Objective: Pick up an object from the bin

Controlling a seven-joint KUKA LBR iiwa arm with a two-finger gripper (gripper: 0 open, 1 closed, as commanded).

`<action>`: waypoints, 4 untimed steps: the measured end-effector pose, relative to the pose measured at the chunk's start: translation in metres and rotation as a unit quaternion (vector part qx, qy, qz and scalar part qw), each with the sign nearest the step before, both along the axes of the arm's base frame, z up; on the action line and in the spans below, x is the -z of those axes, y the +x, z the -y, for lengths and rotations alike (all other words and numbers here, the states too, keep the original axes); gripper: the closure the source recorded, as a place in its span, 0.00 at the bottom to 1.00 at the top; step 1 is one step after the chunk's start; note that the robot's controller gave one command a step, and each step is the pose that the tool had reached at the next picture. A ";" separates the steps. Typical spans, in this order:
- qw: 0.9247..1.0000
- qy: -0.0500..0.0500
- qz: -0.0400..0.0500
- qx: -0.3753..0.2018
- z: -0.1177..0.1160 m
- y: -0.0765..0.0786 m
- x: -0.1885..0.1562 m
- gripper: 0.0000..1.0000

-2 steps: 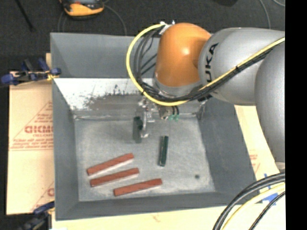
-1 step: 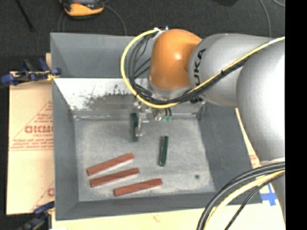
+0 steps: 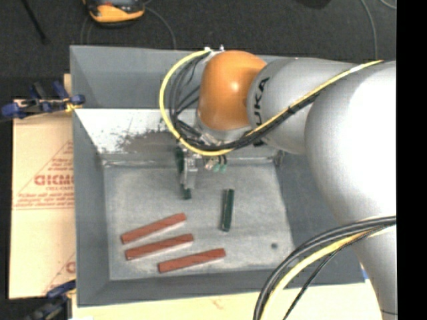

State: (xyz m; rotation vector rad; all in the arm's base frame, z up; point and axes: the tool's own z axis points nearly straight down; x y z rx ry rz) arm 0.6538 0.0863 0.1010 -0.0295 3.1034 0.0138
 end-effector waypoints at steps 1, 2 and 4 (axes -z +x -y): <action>1.000 0.000 0.001 0.000 0.000 -0.001 0.000 1.00; 1.000 0.000 0.001 0.000 -0.001 -0.001 -0.001 1.00; 1.000 0.000 0.001 0.000 -0.001 -0.001 -0.001 1.00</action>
Offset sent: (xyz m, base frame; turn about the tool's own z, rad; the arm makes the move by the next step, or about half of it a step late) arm -0.0044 0.0031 0.0209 -0.0407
